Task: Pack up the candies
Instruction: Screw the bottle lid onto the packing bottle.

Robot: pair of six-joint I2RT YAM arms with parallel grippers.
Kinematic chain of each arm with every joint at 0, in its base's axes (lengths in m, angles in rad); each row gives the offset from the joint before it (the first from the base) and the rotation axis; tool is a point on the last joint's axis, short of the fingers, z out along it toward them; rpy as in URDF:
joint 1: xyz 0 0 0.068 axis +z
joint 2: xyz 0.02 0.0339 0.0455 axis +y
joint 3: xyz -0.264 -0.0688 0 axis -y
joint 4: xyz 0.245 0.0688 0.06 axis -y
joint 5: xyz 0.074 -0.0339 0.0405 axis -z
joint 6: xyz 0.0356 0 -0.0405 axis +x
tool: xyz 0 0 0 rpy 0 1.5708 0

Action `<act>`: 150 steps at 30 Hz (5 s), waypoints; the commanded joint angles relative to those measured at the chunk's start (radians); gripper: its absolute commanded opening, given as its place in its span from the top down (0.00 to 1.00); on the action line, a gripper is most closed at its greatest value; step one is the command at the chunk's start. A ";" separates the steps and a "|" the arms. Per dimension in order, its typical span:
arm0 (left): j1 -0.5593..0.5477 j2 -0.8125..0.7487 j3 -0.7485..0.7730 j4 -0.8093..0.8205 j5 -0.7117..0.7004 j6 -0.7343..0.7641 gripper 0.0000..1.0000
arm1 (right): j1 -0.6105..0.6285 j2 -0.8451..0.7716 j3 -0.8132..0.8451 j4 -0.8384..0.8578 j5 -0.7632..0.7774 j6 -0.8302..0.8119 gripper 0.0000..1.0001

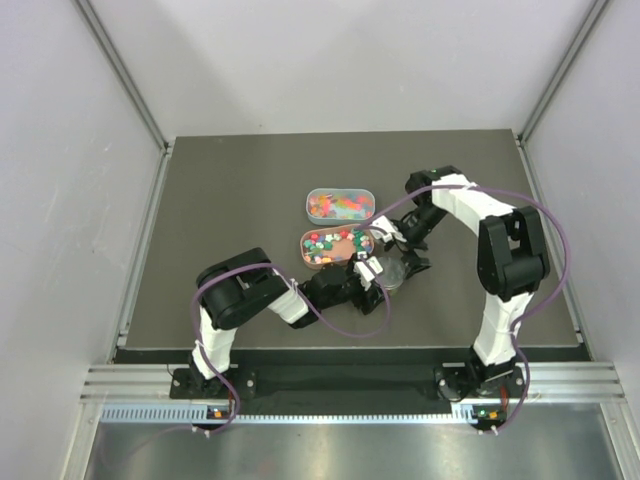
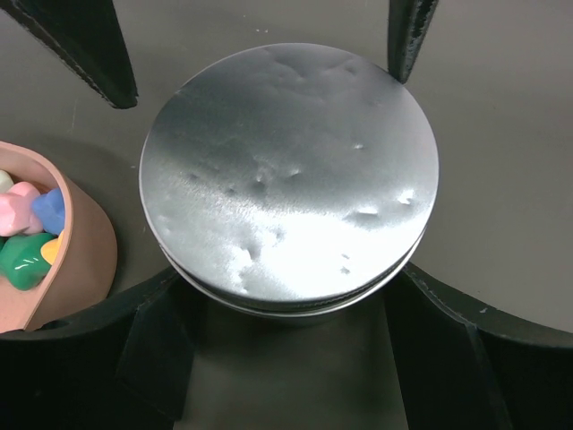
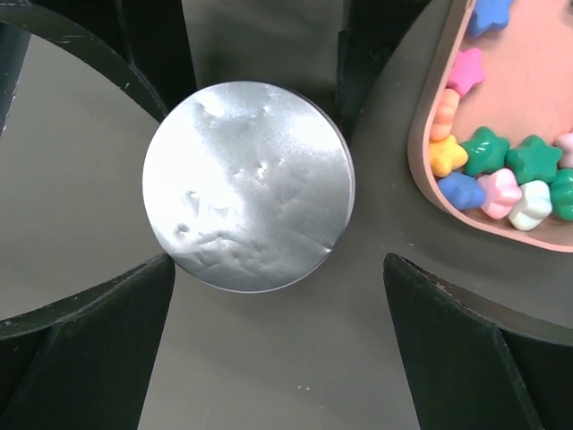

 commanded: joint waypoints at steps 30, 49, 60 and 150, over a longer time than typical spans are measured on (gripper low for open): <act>0.008 0.064 -0.040 -0.294 -0.024 -0.016 0.28 | 0.076 -0.298 -0.387 0.150 0.117 0.301 0.00; 0.011 0.063 -0.038 -0.296 -0.023 -0.013 0.28 | 0.063 -0.246 -0.201 0.275 0.096 0.423 0.00; 0.016 0.070 -0.034 -0.300 -0.009 -0.016 0.28 | 0.077 -0.241 -0.157 0.254 0.088 0.440 0.00; 0.001 0.092 -0.026 -0.314 -0.038 0.001 0.28 | 0.056 -0.076 -0.079 0.033 -0.026 -0.123 0.00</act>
